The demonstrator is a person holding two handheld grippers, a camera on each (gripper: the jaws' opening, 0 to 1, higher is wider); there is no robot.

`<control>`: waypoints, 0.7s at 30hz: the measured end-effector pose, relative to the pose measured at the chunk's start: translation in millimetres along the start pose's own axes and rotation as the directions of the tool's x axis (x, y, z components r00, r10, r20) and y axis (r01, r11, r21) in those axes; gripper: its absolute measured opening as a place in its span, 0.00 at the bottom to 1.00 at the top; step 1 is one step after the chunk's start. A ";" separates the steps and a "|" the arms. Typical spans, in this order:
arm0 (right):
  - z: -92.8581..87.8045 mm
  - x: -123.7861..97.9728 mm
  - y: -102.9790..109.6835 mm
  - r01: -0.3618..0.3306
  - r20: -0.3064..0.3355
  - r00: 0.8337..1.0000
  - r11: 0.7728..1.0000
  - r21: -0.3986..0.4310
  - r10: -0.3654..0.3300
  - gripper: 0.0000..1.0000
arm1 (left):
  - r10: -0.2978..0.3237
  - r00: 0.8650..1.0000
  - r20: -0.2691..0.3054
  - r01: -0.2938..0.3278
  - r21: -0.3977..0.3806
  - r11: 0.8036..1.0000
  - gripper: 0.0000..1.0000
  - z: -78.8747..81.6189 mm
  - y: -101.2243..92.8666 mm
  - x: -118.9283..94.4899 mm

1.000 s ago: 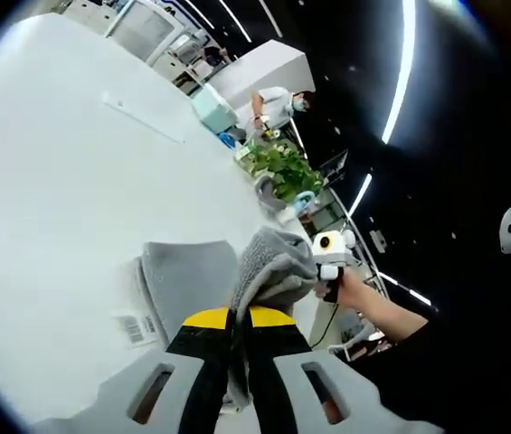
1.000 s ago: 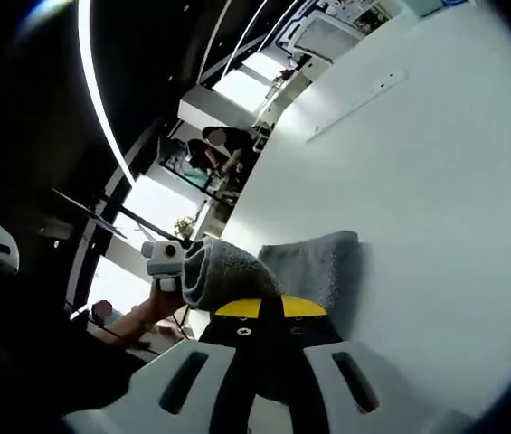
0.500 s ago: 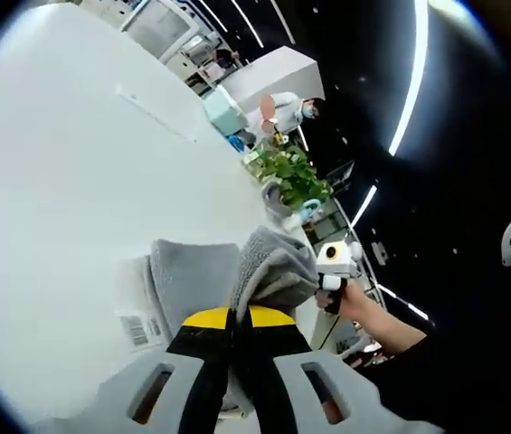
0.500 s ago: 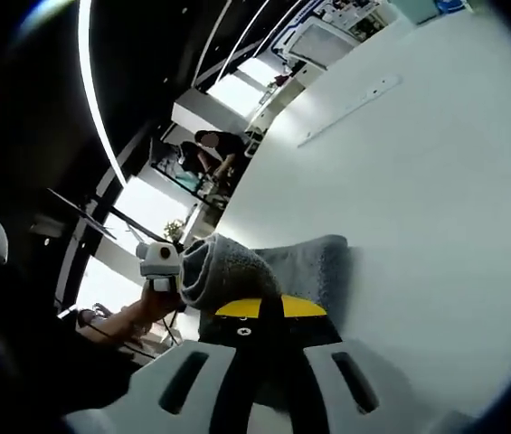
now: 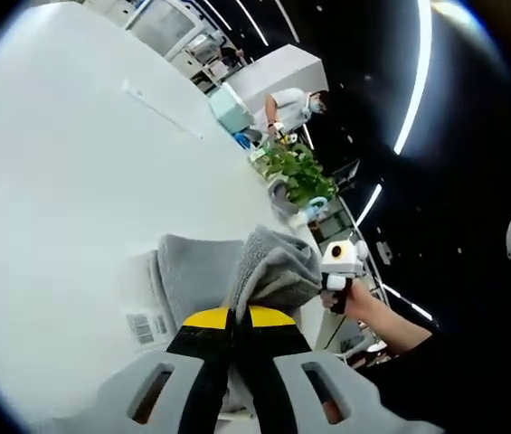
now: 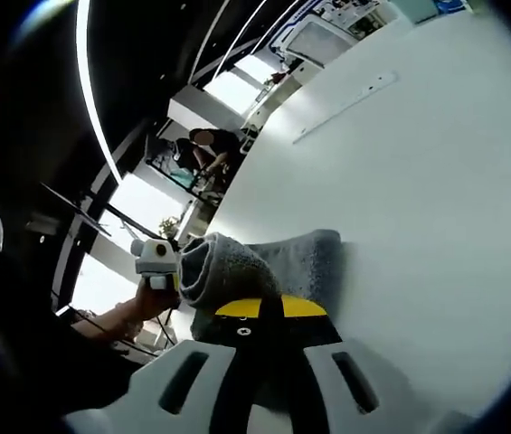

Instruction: Fold the towel on the table until its edges align and the towel forms a compact rectangular stack.

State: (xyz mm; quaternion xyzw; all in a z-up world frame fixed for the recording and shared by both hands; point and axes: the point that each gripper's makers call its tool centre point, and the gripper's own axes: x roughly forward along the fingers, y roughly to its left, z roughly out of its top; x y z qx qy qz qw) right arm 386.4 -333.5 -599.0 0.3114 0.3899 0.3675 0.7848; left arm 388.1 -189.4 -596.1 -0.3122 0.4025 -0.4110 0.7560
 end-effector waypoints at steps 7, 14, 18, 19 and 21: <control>0.1 2.1 -5.7 0.004 0.005 1.000 1.000 0.015 -0.004 0.02 | 0.020 1.000 0.006 -0.020 -0.004 1.000 0.06 1.4 5.6 1.9; 0.3 4.4 -10.2 0.009 0.002 1.000 0.999 0.031 -0.009 0.02 | 0.024 1.000 0.009 -0.024 -0.008 1.000 0.06 2.4 6.0 4.9; -0.7 4.5 -12.7 0.001 -0.003 1.000 0.999 0.042 -0.001 0.02 | 0.025 1.000 0.006 -0.025 -0.014 1.000 0.06 2.1 7.4 6.5; -0.9 4.5 -13.6 0.000 -0.003 1.000 0.999 0.046 0.000 0.02 | 0.023 1.000 0.006 -0.023 -0.017 1.000 0.06 1.9 7.8 7.1; -1.6 4.5 -14.2 -0.001 -0.004 1.000 0.999 0.051 0.001 0.02 | 0.022 1.000 0.005 -0.021 -0.024 0.999 0.06 2.2 10.0 8.5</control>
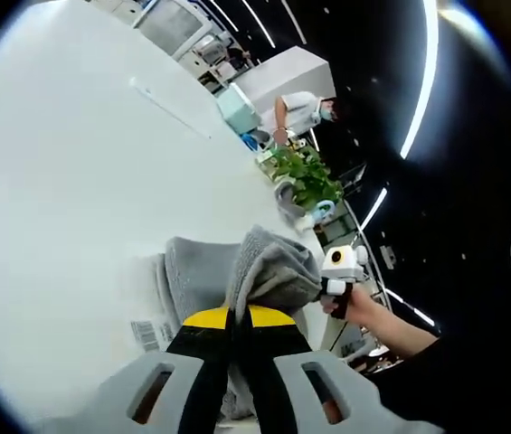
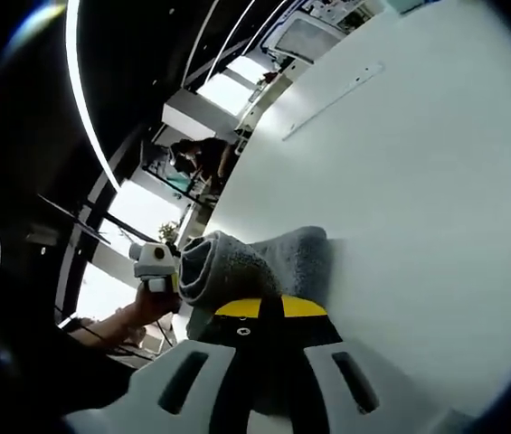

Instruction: Fold the towel on the table until its edges align and the towel forms a compact rectangular stack.

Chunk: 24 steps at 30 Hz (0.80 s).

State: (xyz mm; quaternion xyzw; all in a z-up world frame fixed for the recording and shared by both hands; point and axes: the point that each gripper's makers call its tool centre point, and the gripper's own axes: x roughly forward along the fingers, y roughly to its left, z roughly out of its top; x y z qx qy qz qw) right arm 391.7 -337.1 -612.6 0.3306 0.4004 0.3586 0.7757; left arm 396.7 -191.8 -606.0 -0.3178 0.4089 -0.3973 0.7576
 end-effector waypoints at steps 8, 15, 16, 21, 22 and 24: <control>-0.4 3.6 -6.3 -0.005 0.003 1.000 1.000 0.029 0.005 0.02 | 0.002 1.000 -0.004 -0.002 -0.015 1.000 0.06 -0.7 4.1 2.3; -0.9 4.0 -8.8 -0.004 0.010 1.000 0.999 0.039 0.004 0.02 | 0.016 1.000 -0.001 -0.016 -0.017 1.000 0.06 -1.1 7.3 3.8; -0.2 4.2 -9.7 0.004 0.018 1.000 0.999 0.035 -0.004 0.02 | 0.013 1.000 0.002 -0.013 -0.010 1.000 0.06 -0.8 6.6 4.2; 9.7 4.9 -9.8 0.042 0.087 0.996 0.994 -0.099 -0.034 0.04 | -0.020 0.998 0.053 0.007 0.227 0.974 0.08 7.2 -4.0 7.0; 10.2 4.9 -9.3 0.041 0.090 0.995 0.994 -0.101 -0.032 0.04 | -0.010 0.998 0.055 -0.004 0.248 0.969 0.08 8.4 -1.4 7.6; 16.1 5.0 -10.4 0.057 0.115 0.992 0.990 -0.129 -0.042 0.05 | 0.009 0.997 0.073 -0.027 0.252 0.967 0.10 11.6 2.7 9.4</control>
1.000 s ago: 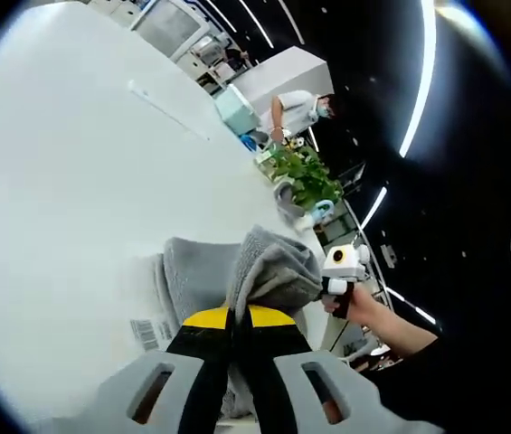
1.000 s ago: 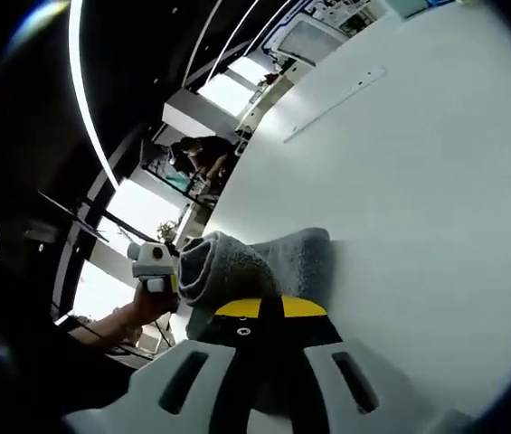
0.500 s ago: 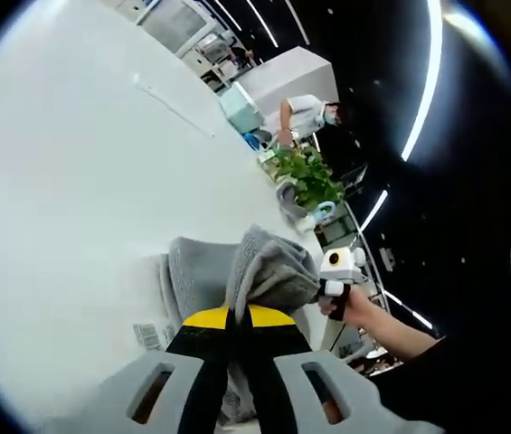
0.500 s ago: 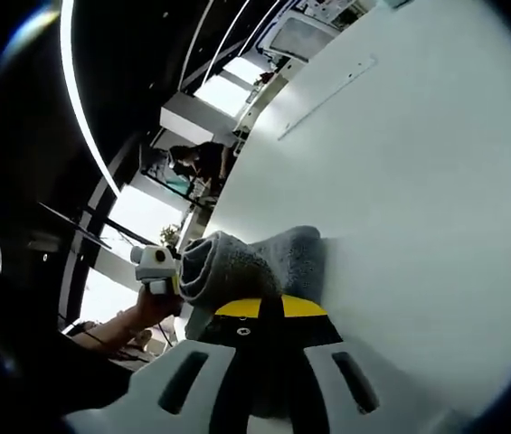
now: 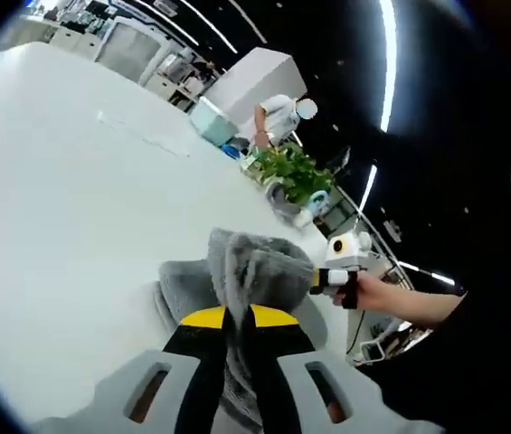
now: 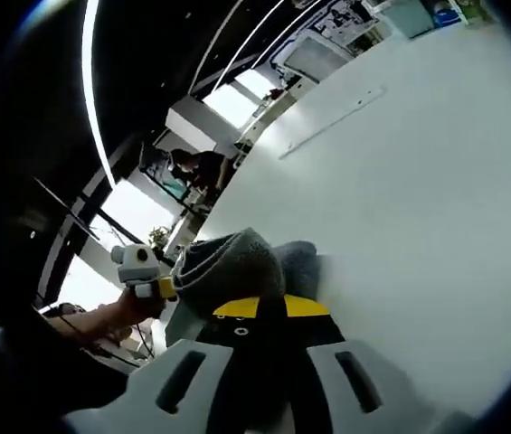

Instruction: Fold the towel on the table until its edges align and the towel forms a compact rectangular stack.

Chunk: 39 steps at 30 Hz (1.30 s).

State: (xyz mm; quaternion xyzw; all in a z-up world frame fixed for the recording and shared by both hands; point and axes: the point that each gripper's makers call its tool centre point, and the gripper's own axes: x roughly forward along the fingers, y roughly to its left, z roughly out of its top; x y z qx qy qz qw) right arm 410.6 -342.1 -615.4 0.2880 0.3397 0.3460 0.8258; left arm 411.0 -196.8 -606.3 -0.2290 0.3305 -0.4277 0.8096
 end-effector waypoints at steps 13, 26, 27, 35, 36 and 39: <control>19.0 7.5 -13.5 0.064 0.065 0.996 0.996 -0.061 -0.060 0.10 | 0.084 0.994 0.073 -0.080 -0.060 0.995 0.23 17.9 17.4 5.8; 17.4 12.5 -29.6 0.135 0.057 0.990 0.985 -0.108 -0.129 0.20 | 0.240 0.969 0.055 -0.241 0.021 0.970 0.26 17.5 41.4 10.1; 17.4 12.7 -30.3 0.139 0.057 0.989 0.984 -0.113 -0.133 0.20 | 0.240 0.970 0.040 -0.241 0.023 0.970 0.26 14.9 41.8 11.5; 26.3 5.7 -32.6 0.167 0.095 0.983 0.980 -0.106 -0.157 0.20 | 0.255 0.966 0.038 -0.256 0.045 0.966 0.25 14.2 46.1 7.8; 31.9 3.0 -33.2 0.181 0.120 0.979 0.977 -0.114 -0.167 0.18 | 0.262 0.963 0.055 -0.266 0.068 0.962 0.25 18.2 45.6 4.8; 51.7 -13.9 -42.4 0.259 0.199 0.953 0.957 -0.130 -0.231 0.14 | 0.313 0.938 0.147 -0.331 0.119 0.936 0.22 38.3 48.0 -10.8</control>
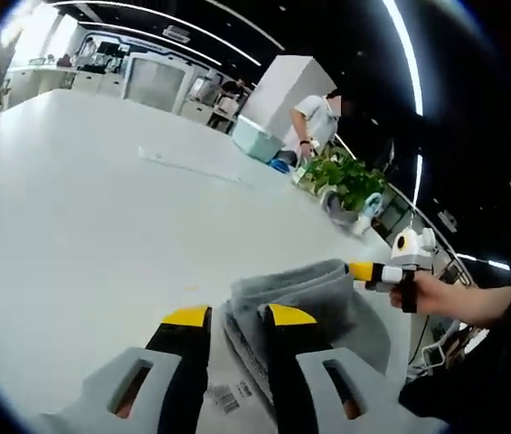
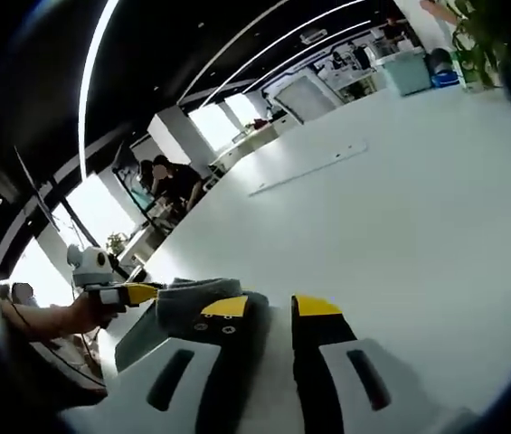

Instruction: Fold the towel on the table until its edges align and the towel forms a compact rectangular stack.

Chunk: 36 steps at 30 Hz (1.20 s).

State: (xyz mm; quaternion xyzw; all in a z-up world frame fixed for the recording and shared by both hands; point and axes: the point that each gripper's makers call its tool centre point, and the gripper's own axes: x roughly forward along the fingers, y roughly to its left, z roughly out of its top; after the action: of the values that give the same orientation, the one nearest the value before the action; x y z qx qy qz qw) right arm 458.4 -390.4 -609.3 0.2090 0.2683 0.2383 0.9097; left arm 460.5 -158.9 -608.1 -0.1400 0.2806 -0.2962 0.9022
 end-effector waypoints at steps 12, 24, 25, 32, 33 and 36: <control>54.0 -44.6 -12.6 0.125 0.182 0.977 0.990 -0.066 -0.112 0.00 | 0.056 0.992 0.112 -0.068 0.103 0.992 0.11 43.2 5.6 -34.1; 17.3 -37.8 61.5 -0.064 0.028 0.996 0.922 -0.381 0.081 0.00 | -0.084 0.996 0.037 0.074 0.208 0.975 0.01 22.4 -46.8 -40.6; 13.5 -37.6 66.9 -0.078 0.010 0.996 0.913 -0.401 0.089 0.00 | -0.100 0.995 0.022 0.093 0.226 0.970 0.01 18.5 -53.8 -42.2; -12.2 -40.5 78.4 -0.126 -0.100 0.991 0.869 -0.478 0.089 0.00 | -0.179 0.981 -0.076 0.193 0.259 0.946 0.01 -16.7 -81.3 -45.7; -20.2 -41.1 77.3 -0.133 -0.136 0.988 0.849 -0.512 0.073 0.00 | -0.181 0.980 -0.083 0.197 0.255 0.947 0.01 -20.8 -82.5 -45.2; -33.2 -40.8 85.7 -0.171 -0.175 0.980 0.834 -0.525 0.091 0.00 | -0.202 0.974 -0.106 0.222 0.247 0.943 0.01 -31.8 -89.8 -44.1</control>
State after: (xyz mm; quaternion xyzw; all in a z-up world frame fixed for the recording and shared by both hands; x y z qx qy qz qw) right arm 381.2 -335.9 -575.4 -0.0538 0.2402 0.3800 0.8916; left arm 371.4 -205.1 -577.3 -0.0391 0.2587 -0.4309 0.8637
